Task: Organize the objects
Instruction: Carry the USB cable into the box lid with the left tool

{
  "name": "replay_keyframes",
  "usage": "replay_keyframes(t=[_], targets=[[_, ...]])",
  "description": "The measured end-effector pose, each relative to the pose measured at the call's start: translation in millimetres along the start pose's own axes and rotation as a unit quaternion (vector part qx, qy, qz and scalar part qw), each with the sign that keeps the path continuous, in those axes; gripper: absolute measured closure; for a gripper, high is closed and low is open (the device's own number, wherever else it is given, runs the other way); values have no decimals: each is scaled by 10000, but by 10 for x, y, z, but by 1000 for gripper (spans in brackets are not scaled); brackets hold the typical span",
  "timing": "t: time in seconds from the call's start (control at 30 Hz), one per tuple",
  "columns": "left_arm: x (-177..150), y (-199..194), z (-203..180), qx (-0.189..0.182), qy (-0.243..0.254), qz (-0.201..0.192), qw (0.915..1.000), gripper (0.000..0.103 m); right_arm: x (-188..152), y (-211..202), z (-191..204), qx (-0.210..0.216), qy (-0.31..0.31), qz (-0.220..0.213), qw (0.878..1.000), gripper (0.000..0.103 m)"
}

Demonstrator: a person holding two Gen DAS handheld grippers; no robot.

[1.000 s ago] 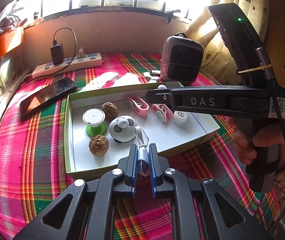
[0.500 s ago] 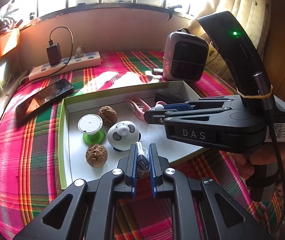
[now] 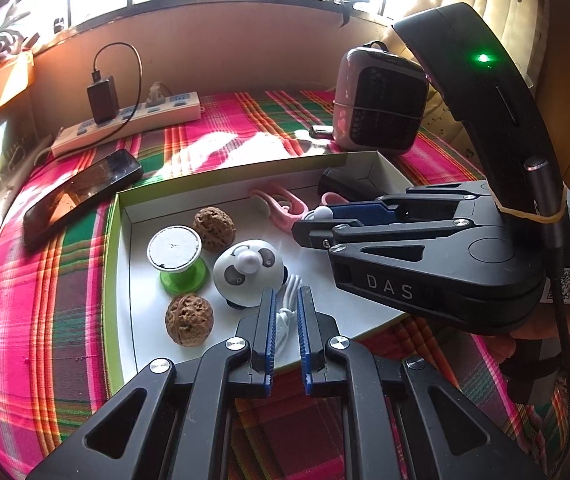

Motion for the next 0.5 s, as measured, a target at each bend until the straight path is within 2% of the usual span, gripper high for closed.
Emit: replay_keyframes(t=[0.5], targets=[[4, 49, -8, -82, -162, 84, 9998, 94, -4, 19, -12, -129, -122, -46, 9998, 76]])
Point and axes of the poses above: each gripper's, at about its wrist camera, not at the fingertips, and y roughly the way its jaws point, z to its left, x to its top, the point moved 10 cm from there along y, roughly the way its jaws point, and after that the axes turned 4 degrees about z, right-handed, at the moved point
